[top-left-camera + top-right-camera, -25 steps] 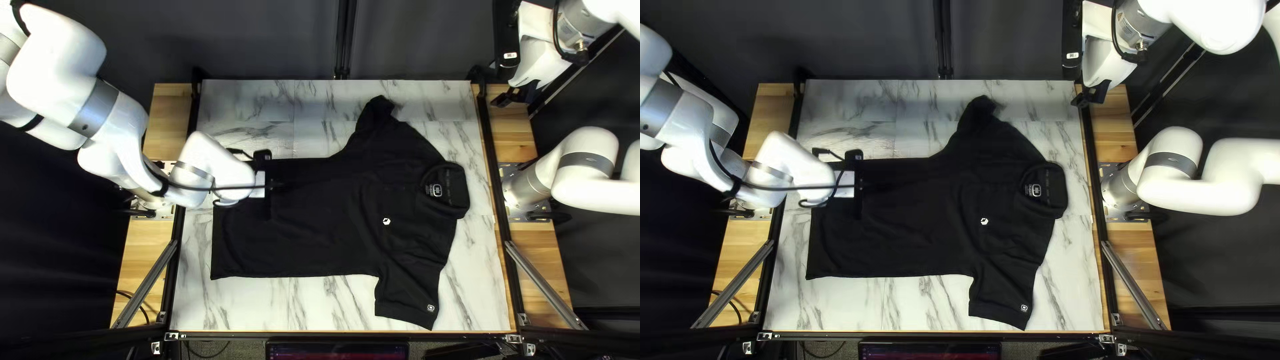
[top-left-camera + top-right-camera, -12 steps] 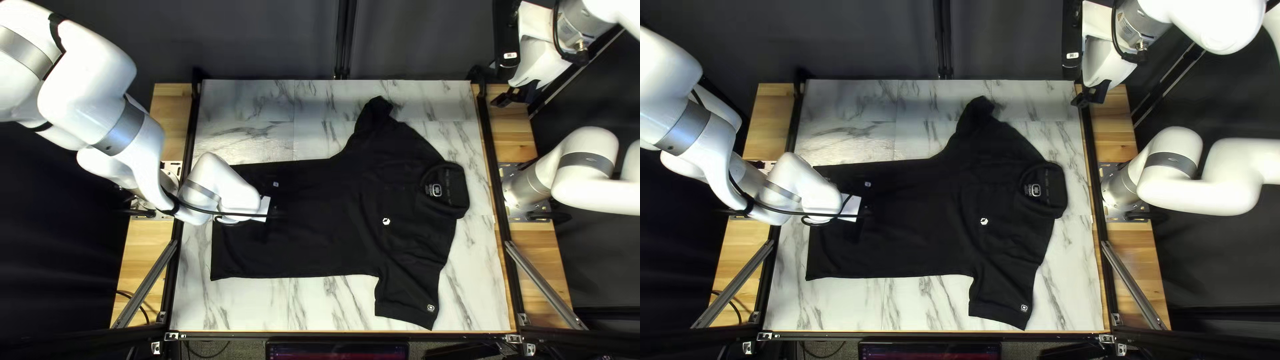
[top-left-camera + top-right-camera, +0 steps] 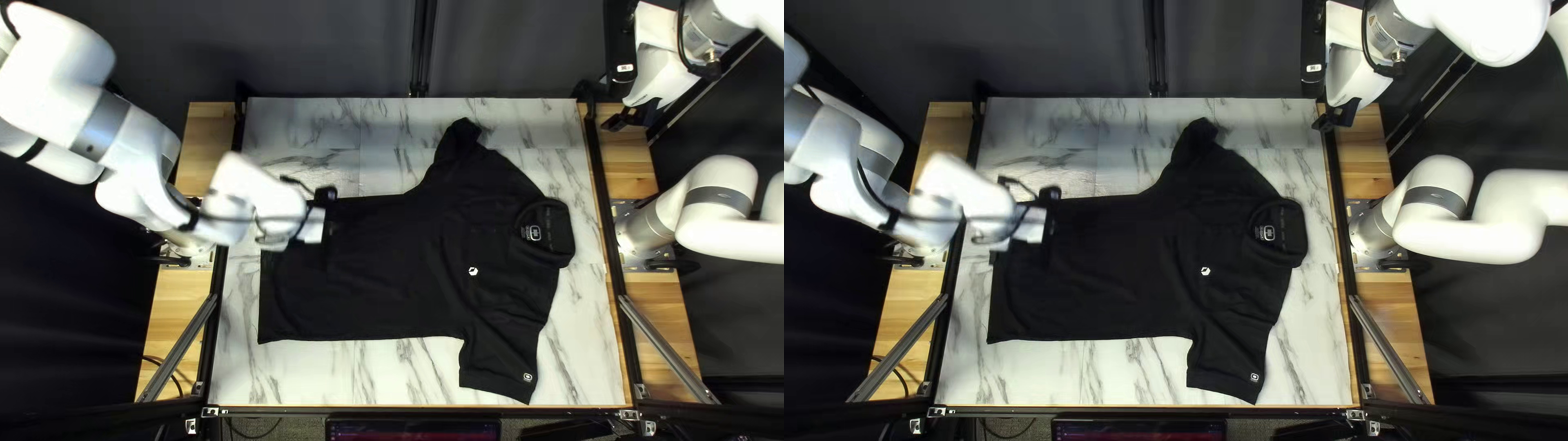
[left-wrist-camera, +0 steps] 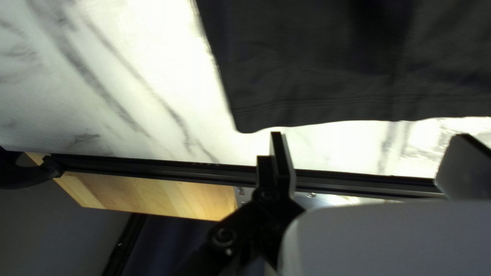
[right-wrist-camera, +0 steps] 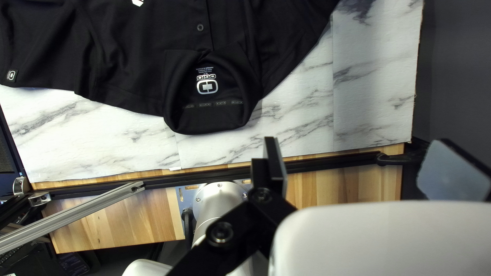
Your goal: Fold t-shirt
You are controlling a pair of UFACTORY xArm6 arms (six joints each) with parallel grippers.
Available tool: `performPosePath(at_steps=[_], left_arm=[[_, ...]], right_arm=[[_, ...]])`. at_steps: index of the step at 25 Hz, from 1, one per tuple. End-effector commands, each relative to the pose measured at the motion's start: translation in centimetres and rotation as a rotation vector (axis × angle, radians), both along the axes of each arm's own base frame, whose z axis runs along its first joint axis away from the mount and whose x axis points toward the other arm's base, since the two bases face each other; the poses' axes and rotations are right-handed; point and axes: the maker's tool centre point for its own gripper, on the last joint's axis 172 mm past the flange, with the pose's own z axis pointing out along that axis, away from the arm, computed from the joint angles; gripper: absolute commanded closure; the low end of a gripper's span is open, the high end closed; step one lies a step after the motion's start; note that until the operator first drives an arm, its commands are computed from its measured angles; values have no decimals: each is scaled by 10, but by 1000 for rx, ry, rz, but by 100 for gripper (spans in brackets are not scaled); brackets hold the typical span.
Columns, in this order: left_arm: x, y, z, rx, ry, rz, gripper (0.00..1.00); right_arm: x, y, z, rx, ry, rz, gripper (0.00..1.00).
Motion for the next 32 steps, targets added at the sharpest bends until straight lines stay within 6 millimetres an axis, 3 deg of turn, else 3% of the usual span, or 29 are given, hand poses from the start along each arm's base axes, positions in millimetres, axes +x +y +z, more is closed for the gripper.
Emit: performPosePath(at_steps=[1, 18, 19, 21, 25, 30, 32], left_arm=[[-2, 3, 9, -28, -18, 18, 0], [-2, 3, 9, -28, -18, 18, 0], [-2, 3, 9, -28, -18, 18, 0], [-2, 3, 9, -28, -18, 18, 0], [-2, 3, 9, -28, -18, 18, 0], [-2, 3, 9, -28, -18, 18, 0], [-2, 3, 9, -28, -18, 18, 0]], right_arm=[[0, 0, 0, 0, 0, 0, 0], [0, 0, 0, 0, 0, 0, 0], [3, -6, -3, -10, 4, 5, 0], [48, -37, -25, -4, -1, 37, 0], [106, -74, -73, -6, -3, 112, 0], [147, -111, -130, -4, -13, 245, 0], [154, -112, -147, 7, -19, 303, 0]])
